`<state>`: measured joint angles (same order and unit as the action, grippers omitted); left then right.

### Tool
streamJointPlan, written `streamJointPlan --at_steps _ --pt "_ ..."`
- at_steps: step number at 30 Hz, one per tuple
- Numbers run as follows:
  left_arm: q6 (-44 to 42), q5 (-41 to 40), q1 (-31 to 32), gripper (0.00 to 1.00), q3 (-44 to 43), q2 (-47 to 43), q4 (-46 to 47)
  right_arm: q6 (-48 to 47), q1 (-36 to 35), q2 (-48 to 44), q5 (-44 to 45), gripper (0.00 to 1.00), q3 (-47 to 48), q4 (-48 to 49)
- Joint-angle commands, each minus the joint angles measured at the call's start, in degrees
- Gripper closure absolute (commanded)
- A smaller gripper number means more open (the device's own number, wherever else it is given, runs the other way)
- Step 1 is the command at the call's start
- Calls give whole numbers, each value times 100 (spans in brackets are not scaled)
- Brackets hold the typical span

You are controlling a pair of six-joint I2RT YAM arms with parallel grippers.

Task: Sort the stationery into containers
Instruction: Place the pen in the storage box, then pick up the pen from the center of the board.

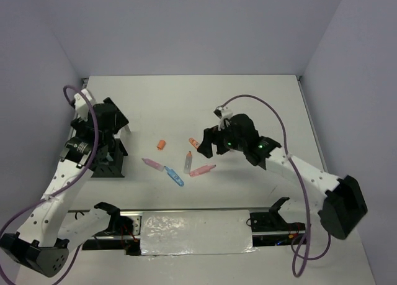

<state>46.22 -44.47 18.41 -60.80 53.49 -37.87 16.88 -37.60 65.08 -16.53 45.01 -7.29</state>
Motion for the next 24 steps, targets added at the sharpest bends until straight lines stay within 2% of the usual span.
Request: streamJointPlan --at_steps 1,5,8,11,12,15,21,24 --pt "-1324 1579 144 1 -599 214 -238 0 -316 915 1633 11 656 -940" --pt "-2123 2389 268 1 -636 57 -388 -10 -695 1533 2233 11 1009 -1142" --pt "-2598 2916 268 1 -189 -426 -39 51 -818 1736 2172 12 1053 -1135" --pt "-2662 3172 268 1 382 -892 199 779 -950 1833 2978 11 1106 -1388" --pt "-2662 3225 268 1 558 -1120 296 1390 -994 1850 3294 10 1132 -1494" --pt "-2495 3085 268 1 1235 -1498 561 2114 -1152 1885 3964 8 1123 -1574" --pt "-2416 2751 277 1 1185 -1606 439 2503 -1626 2710 4104 8 1852 -1898" --pt "-2328 2487 268 1 1175 -1509 368 2793 -1837 3387 4360 10 2720 -2329"
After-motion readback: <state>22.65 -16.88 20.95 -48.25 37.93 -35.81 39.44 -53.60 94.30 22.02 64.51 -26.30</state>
